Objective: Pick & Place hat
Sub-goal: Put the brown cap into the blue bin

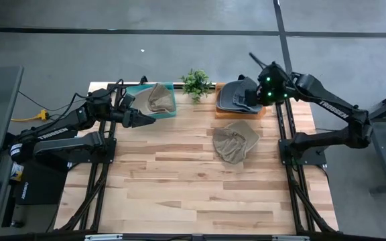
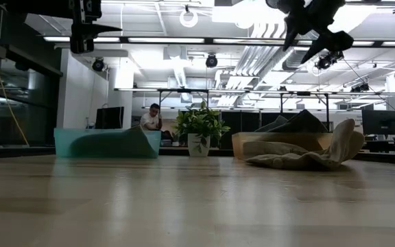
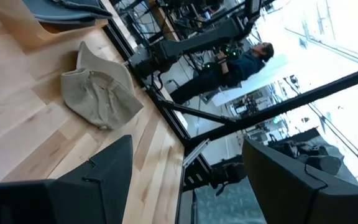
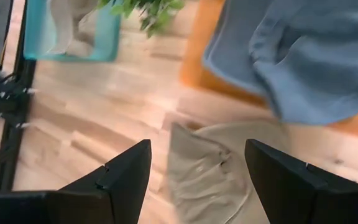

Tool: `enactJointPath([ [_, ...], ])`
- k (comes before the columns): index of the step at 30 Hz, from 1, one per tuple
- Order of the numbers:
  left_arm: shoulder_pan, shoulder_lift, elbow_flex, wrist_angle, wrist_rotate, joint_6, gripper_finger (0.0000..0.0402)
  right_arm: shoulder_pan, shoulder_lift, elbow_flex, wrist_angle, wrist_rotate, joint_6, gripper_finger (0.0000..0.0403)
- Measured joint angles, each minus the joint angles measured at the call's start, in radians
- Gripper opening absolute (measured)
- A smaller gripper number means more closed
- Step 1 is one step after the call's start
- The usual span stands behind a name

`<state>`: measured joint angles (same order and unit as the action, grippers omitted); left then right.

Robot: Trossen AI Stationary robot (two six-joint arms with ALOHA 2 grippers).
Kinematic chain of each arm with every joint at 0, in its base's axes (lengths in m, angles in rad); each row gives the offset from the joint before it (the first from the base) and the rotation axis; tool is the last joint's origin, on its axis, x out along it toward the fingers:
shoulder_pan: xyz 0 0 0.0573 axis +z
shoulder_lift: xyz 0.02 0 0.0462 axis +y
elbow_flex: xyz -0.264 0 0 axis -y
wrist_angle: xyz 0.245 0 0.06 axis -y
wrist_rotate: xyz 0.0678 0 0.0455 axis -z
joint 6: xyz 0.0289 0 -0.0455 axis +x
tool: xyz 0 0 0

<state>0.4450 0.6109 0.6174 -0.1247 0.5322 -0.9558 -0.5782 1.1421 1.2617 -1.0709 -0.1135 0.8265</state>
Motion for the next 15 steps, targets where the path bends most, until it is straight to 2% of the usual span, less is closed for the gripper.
enactJointPath([
  [8,0.0,0.0,0.0,-0.03,0.064,0.034,0.0264,0.216,0.002,0.0,0.024,0.106,0.238,0.0254],
  [15,0.0,0.0,0.0,-0.077,0.13,0.074,0.0264,0.418,0.01,0.0,0.028,0.27,0.461,0.0254],
])
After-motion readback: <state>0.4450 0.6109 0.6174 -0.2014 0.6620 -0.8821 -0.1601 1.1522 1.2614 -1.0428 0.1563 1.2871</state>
